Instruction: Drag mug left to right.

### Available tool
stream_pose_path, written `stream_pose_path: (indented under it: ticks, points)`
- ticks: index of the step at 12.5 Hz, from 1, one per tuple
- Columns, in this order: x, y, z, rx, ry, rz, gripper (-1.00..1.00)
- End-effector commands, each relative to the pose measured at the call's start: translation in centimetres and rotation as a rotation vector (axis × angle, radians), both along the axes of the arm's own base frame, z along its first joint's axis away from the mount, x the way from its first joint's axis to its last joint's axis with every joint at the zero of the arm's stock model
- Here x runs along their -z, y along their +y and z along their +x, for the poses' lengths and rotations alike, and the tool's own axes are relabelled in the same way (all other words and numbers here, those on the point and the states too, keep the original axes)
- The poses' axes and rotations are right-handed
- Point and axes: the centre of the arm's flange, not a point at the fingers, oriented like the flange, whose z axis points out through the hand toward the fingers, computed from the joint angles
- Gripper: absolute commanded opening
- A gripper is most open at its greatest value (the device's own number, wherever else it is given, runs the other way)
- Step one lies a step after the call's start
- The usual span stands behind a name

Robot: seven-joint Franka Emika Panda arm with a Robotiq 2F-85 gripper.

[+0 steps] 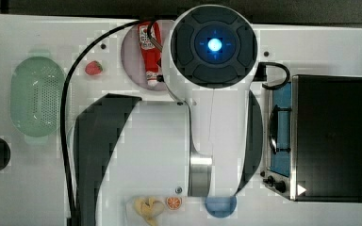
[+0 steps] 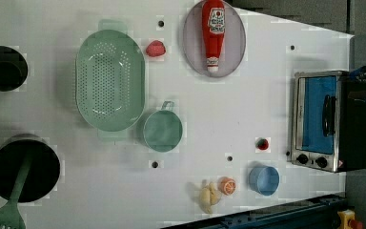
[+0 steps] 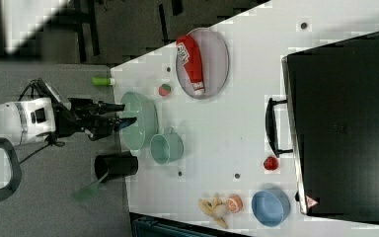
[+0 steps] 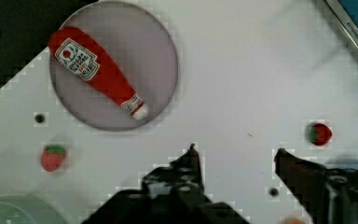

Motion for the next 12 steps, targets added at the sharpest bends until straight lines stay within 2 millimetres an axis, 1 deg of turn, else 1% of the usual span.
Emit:
stream_pose_path:
  ticks: [1, 2, 3, 4, 6, 9, 12]
  points:
    - [-4.5, -2.0, -7.9, 0.135, 0.029, -0.014, 0.58]
    - [-4.3, -1.5, -7.8, 0.124, 0.033, -0.012, 0.79]
    - [-3.8, -0.5, -7.8, 0.097, 0.044, -0.013, 0.98]
    - [-2.8, 1.1, -7.8, 0.05, 0.062, -0.019, 1.0]
    - [-0.1, 5.3, -7.8, -0.046, 0.112, -0.038, 1.0]
    - [5.1, 12.1, -8.3, -0.18, 0.159, -0.07, 1.0]
    - [10.6, 17.7, -8.9, -0.295, 0.137, -0.078, 1.0]
